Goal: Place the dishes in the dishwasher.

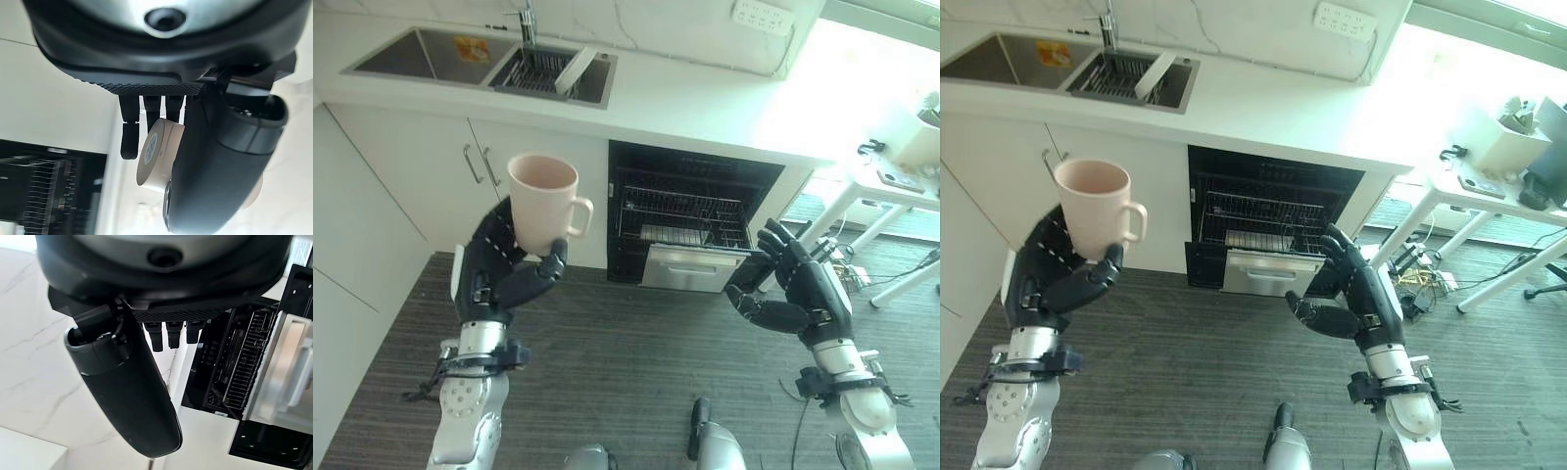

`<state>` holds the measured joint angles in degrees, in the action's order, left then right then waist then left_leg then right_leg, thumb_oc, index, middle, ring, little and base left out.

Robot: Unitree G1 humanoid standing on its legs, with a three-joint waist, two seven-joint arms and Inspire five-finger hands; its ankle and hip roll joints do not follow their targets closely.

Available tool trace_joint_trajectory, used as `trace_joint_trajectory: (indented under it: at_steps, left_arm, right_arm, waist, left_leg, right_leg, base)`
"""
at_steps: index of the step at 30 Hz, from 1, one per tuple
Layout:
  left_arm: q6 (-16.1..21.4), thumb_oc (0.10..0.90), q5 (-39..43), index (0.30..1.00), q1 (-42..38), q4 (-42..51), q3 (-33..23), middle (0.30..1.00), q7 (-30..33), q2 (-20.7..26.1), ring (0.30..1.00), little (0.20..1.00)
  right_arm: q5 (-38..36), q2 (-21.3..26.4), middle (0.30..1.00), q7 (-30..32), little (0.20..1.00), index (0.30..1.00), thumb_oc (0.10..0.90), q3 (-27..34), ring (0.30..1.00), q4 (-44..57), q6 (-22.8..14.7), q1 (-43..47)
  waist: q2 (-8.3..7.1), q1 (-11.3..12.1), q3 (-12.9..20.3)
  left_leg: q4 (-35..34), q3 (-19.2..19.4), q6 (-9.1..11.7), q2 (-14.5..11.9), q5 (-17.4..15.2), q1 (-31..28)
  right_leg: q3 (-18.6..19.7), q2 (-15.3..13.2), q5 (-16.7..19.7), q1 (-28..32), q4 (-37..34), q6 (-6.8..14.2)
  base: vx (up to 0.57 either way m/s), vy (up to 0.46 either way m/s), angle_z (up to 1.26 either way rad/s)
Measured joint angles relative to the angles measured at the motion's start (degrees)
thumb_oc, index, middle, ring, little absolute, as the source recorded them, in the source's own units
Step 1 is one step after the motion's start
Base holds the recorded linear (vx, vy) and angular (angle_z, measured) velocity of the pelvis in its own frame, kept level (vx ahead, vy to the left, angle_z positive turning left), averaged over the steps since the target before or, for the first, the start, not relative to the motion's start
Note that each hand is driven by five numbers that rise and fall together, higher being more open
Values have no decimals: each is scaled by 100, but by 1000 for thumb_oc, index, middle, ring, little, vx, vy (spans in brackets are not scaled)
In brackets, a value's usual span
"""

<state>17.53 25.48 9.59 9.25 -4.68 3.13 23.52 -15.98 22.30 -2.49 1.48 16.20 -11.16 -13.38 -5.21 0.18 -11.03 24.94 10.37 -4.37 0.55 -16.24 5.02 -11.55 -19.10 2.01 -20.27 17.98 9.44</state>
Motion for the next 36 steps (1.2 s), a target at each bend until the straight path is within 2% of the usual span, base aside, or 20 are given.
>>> trace_joint_trajectory:
  at_steps: [4,5,6,8,10,12,14,17,19,20,21,22,23,24,26,28,32,33,35,36]
  left_arm:
    - [1,400,3,300,23,121,-54,300,44,0,300,300]
    - [1,400,5,300,24,222,-73,300,114,-4,300,300]
    - [0,400,1,300,22,289,-66,300,121,-6,300,300]
    - [-1,400,1,300,5,475,-68,300,122,0,300,300]
    - [7,400,0,300,1,755,-68,300,117,2,300,300]
    - [8,400,-6,300,-116,771,-4,300,107,14,300,300]
    - [7,400,-10,300,-120,791,10,300,119,1,300,300]
    - [8,400,3,300,-92,790,14,300,109,-27,300,300]
    - [11,400,3,300,-54,760,21,300,108,-187,300,300]
    - [13,400,-6,300,-51,715,82,300,71,-207,300,300]
    - [16,400,-17,300,-39,699,117,300,14,-205,300,300]
    - [62,400,-59,300,42,693,120,300,-7,-205,300,300]
    - [146,400,-63,300,49,667,226,300,36,-291,300,300]
    - [241,400,-103,300,-48,660,219,300,36,-189,300,300]
    - [233,400,-105,300,40,551,299,300,85,-224,300,300]
    - [247,400,-103,300,80,486,273,300,150,-231,300,300]
    - [267,400,-101,300,123,477,273,300,139,-232,300,300]
    - [287,400,-101,300,106,478,270,300,132,-231,300,300]
    - [302,400,-94,300,106,431,263,300,122,-221,300,300]
    - [295,400,-93,300,94,390,261,300,124,-215,300,300]
  right_arm:
    - [1,23,900,59,900,900,800,-92,900,-15,5,107]
    - [4,44,900,92,900,900,800,-166,900,-13,28,249]
    - [3,63,900,134,900,900,800,-189,900,-13,29,343]
    - [2,133,900,224,900,900,800,-227,900,-56,91,576]
    - [0,244,900,268,900,900,800,-195,900,-38,97,756]
    - [-7,400,900,313,900,900,800,-174,900,-139,49,814]
    - [-9,433,900,289,900,900,800,-108,900,-133,115,719]
    - [-13,515,900,189,900,900,800,-46,900,-121,115,568]
    - [-16,510,900,118,900,900,800,-47,900,-124,116,462]
    - [-48,509,900,112,900,900,800,-55,900,-128,121,363]
    - [-48,507,900,119,900,900,800,-47,900,-129,125,305]
    - [-46,492,900,115,900,900,800,-83,900,-133,135,345]
    - [-46,518,900,112,900,900,800,-95,900,-113,115,413]
    - [-44,581,900,48,900,900,800,-43,900,-25,75,447]
    - [-44,530,900,-36,900,900,800,-57,900,-107,96,336]
    - [-46,561,900,-129,900,900,800,-9,900,-102,95,148]
    - [-49,756,900,-220,900,900,800,65,900,-100,94,-18]
    - [-51,753,900,-225,900,900,800,126,900,-77,94,-22]
    - [-82,753,900,-224,900,900,800,207,900,-23,80,-12]
    - [-105,715,900,-220,900,900,800,203,900,-15,83,-21]
  waist:
    - [2,32,3]
    - [7,43,12]
    - [95,12,26]
    - [166,-19,30]
    - [197,5,47]
    - [254,-71,74]
    - [282,19,111]
    - [304,-3,130]
    - [296,9,128]
    - [288,-26,121]
    - [267,-38,114]
    - [266,-27,124]
    - [707,-158,74]
    - [626,-153,36]
    - [769,-129,86]
    - [717,-100,59]
    - [780,-134,98]
    - [808,-151,115]
    - [746,-151,119]
    - [660,-155,120]
  left_leg:
    - [-345,-48,239,-4,45,-410]
    - [-427,-55,378,-100,37,-534]
    - [-469,-94,490,-224,96,-547]
    - [-856,-90,749,-456,249,-833]
    - [-938,-111,929,-727,361,-1005]
    - [-1049,-126,1141,-940,503,-1095]
    - [-752,-130,1178,-1077,682,-1122]
    - [-512,-288,1415,-1088,1351,-1050]
    - [497,-306,1354,-1105,1593,-509]
    - [991,-254,1348,-993,1360,-80]
    - [786,-121,1230,-873,1179,62]
    - [-244,204,1035,-635,1051,138]
    - [-878,18,878,-904,1065,467]
    - [-780,-32,1025,-1209,1148,808]
    - [-815,-300,1071,-1458,1228,1082]
    - [-794,-391,1085,-1454,1242,1311]
    - [-914,-9,937,-1434,1332,1246]
    - [-1012,116,902,-1392,1356,1134]
    - [-1139,221,940,-1221,2110,854]
    - [-1055,290,843,-1034,1976,784]
  right_leg:
    - [-261,44,-18,535,-53,-21]
    - [-329,203,164,699,-144,-253]
    - [-336,322,112,698,-66,-345]
    - [-373,573,-194,682,214,-513]
    - [-397,877,-506,688,430,-805]
    - [-553,1007,-869,666,654,-807]
    - [-406,1253,-1040,688,744,-1082]
    - [-237,1352,-1259,711,848,-1336]
    - [-161,1369,-1327,803,816,-1521]
    - [-235,1385,-1329,979,650,-1513]
    - [-315,1400,-1298,1126,491,-1525]
    - [-346,1530,-1241,1274,288,-1476]
    - [-444,1649,-1712,1055,981,-99]
    - [-91,1404,-2016,838,1473,-1213]
    - [-57,1522,-2118,861,1541,-1280]
    - [73,1508,-2078,897,1433,-1239]
    - [183,1502,-1901,1100,1156,-1165]
    - [214,1497,-1891,1179,1078,-1110]
    - [319,1336,-1961,1384,968,-805]
    - [337,1170,-1922,1564,787,-655]
  base:
    - [199,-352,9]
    - [228,-352,-9]
    - [240,-372,-17]
    - [159,-256,-19]
    - [197,-306,-30]
    - [217,-317,-10]
    - [188,-250,-43]
    - [145,-218,-33]
    - [115,-79,-18]
    - [135,17,9]
    - [172,204,21]
    - [173,277,35]
    - [207,321,38]
    - [163,201,36]
    - [159,194,-3]
    - [167,262,-27]
    - [138,249,-24]
    - [146,233,-25]
    - [239,359,-13]
    - [276,414,6]
